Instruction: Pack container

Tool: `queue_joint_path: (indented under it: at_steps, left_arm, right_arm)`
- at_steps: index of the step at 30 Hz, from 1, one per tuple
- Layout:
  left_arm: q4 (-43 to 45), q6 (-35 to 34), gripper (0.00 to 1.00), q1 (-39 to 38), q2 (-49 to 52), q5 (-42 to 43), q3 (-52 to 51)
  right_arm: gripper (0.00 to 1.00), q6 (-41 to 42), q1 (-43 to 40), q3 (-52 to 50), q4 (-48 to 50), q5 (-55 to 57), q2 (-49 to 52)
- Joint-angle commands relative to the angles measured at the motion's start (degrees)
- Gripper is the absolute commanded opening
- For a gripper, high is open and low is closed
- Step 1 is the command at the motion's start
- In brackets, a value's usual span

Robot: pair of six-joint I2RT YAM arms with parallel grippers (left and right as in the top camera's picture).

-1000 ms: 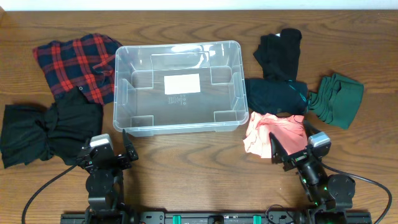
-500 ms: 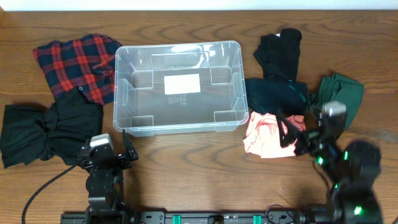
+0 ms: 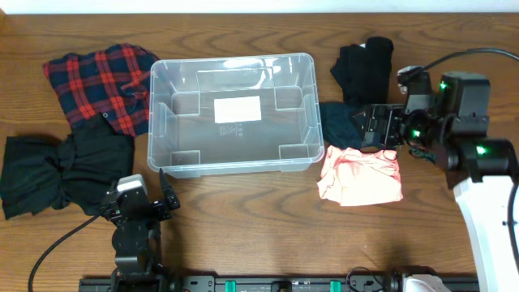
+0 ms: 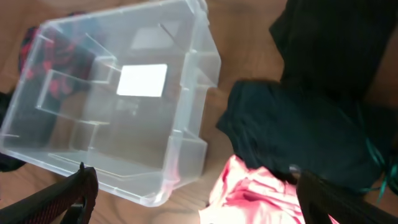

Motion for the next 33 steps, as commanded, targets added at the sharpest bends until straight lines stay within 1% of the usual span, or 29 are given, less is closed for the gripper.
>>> queue_joint_path:
  at_steps: [1,8,14,17,19,25,33]
  left_arm:
    - [-0.28,0.98,0.98,0.26,0.04,-0.92,-1.36]
    - [-0.28,0.98,0.98,0.26,0.04,-0.92,-1.36]
    - [-0.31,0.98,0.98,0.26,0.04,-0.92,-1.36]
    - [-0.31,0.98,0.98,0.26,0.04,-0.92,-1.36]
    - [-0.31,0.98,0.98,0.26,0.04,-0.92,-1.36]
    - [-0.28,0.98,0.98,0.26,0.04,-0.92,-1.36]
    - [-0.22,0.98,0.98,0.26,0.04,-0.92,-1.36]
  right_arm:
    - [0.99,3.21,0.15,1.49,-0.63,3.96,1.22]
    - [0.99,4.17,-1.01,1.49,-1.2,5.18,1.53]
    - [0.99,3.82,1.46,1.49,-0.31,5.4,1.53]
    - [0.99,3.85,2.1,1.49,0.33,8.17,1.53]
    - [0.99,4.0,1.49,1.49,0.46,10.12,1.53]
    - [0.99,4.04,-1.44,1.46,0.72,10.08,1.53]
    - [0.99,4.02,-1.7,1.46,1.14,10.08,1.55]
